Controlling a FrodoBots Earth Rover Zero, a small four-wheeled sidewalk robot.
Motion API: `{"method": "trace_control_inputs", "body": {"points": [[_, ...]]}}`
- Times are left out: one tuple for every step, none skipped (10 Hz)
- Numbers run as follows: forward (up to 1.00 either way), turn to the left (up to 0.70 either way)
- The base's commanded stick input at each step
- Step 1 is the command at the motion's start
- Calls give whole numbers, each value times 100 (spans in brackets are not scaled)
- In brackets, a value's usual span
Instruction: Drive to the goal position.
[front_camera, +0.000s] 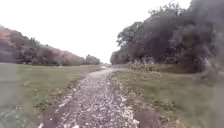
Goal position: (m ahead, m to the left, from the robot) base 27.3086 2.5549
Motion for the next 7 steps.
{"method": "trace_control_inputs", "body": {"points": [[100,4],[100,24],[100,28],[100,4],[100,3],[100,3],[100,3]]}}
